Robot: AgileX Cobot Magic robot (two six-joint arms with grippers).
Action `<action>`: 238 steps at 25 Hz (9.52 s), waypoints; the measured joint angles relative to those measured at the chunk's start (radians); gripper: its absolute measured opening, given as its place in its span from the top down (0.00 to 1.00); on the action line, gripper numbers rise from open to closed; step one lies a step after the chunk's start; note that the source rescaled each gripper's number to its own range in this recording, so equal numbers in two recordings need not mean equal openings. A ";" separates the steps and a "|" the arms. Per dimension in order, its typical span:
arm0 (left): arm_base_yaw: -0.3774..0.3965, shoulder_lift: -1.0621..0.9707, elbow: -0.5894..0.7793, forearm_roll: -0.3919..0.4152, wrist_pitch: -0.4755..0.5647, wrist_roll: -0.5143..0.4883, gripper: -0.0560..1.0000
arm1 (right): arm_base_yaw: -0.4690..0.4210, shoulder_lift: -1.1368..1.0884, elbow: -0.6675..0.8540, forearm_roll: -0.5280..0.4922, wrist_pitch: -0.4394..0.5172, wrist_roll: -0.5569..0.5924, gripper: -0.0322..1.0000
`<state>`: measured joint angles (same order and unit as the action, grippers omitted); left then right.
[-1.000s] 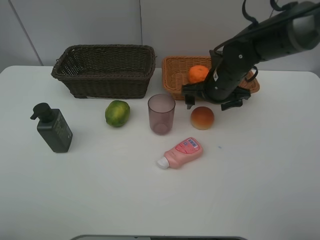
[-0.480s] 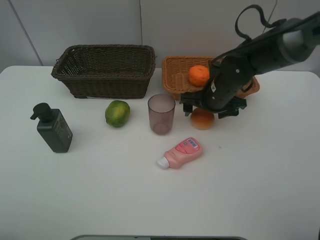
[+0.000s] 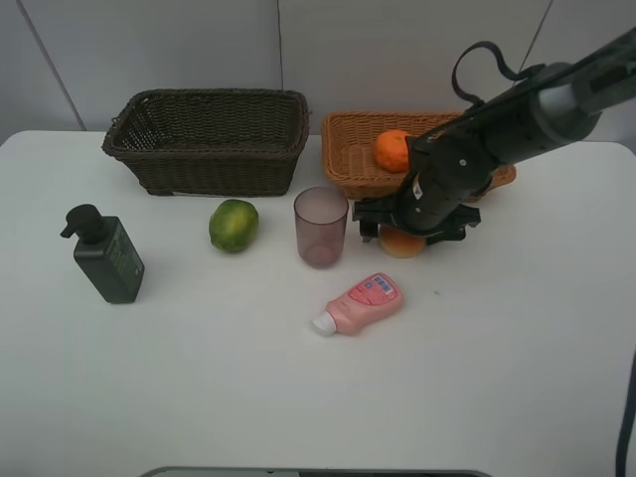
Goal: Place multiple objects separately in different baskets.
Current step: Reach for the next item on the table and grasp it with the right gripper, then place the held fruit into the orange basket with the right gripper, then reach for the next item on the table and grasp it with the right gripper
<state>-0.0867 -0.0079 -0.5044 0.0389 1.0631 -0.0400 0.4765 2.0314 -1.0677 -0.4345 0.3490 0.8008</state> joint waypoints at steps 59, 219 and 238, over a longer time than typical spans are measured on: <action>0.000 0.000 0.000 0.000 -0.001 0.000 0.08 | -0.179 -0.080 -0.506 0.221 0.656 -0.571 0.79; 0.000 0.000 0.000 0.000 -0.001 0.000 0.08 | 0.201 -0.200 0.164 0.473 0.195 -2.356 0.08; 0.000 0.000 0.000 0.000 -0.001 0.000 0.08 | 0.201 -0.098 0.113 0.468 0.183 -2.356 0.32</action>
<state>-0.0867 -0.0079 -0.5044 0.0389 1.0623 -0.0400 0.6775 1.9334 -0.9545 0.0334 0.5318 -1.5557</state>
